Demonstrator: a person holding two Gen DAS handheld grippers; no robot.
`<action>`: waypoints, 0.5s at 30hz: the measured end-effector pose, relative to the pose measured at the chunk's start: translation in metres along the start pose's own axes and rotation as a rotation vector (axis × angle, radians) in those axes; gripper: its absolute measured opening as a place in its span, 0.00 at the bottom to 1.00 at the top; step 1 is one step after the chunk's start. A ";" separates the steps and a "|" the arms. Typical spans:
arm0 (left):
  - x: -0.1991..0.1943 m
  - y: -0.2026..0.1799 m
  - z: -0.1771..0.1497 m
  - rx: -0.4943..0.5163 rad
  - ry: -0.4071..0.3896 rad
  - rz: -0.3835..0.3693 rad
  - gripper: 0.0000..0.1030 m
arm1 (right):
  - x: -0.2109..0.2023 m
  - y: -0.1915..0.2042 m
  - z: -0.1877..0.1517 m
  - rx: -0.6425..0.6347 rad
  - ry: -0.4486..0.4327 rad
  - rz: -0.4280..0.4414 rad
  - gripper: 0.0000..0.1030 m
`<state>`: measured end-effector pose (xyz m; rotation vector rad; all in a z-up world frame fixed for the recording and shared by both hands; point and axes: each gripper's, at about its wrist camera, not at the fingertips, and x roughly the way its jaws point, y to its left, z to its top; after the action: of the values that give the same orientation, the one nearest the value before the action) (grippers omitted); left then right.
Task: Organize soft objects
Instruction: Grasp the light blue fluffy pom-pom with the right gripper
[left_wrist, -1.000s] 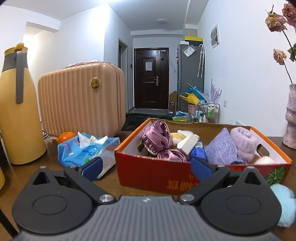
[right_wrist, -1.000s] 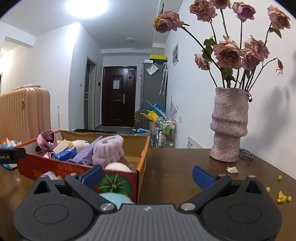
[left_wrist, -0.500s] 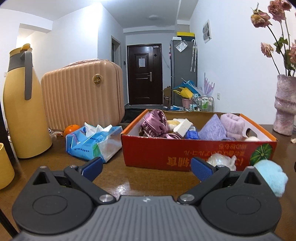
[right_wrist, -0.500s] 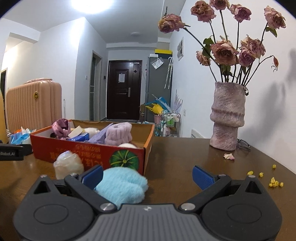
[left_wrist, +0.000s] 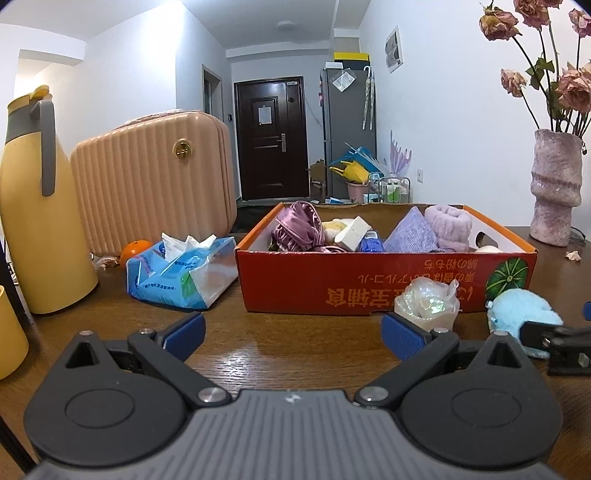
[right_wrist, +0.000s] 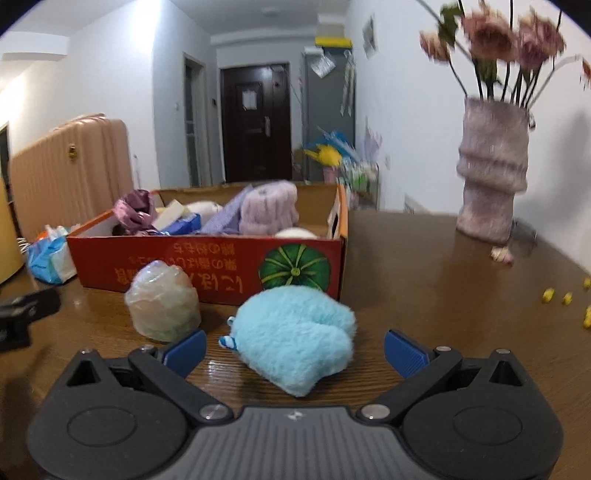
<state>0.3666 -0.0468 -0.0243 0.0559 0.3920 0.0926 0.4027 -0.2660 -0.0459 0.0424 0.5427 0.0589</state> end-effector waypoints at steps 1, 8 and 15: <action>0.000 0.001 0.000 0.002 0.002 0.001 1.00 | 0.006 0.001 0.002 0.011 0.015 -0.014 1.00; 0.004 0.009 -0.002 0.008 0.018 -0.010 1.00 | 0.033 -0.003 0.009 0.077 0.078 -0.022 1.00; 0.013 0.014 -0.003 -0.035 0.077 -0.033 1.00 | 0.051 -0.003 0.014 0.097 0.132 0.000 1.00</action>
<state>0.3758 -0.0314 -0.0312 0.0115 0.4682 0.0692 0.4535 -0.2656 -0.0597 0.1339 0.6770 0.0351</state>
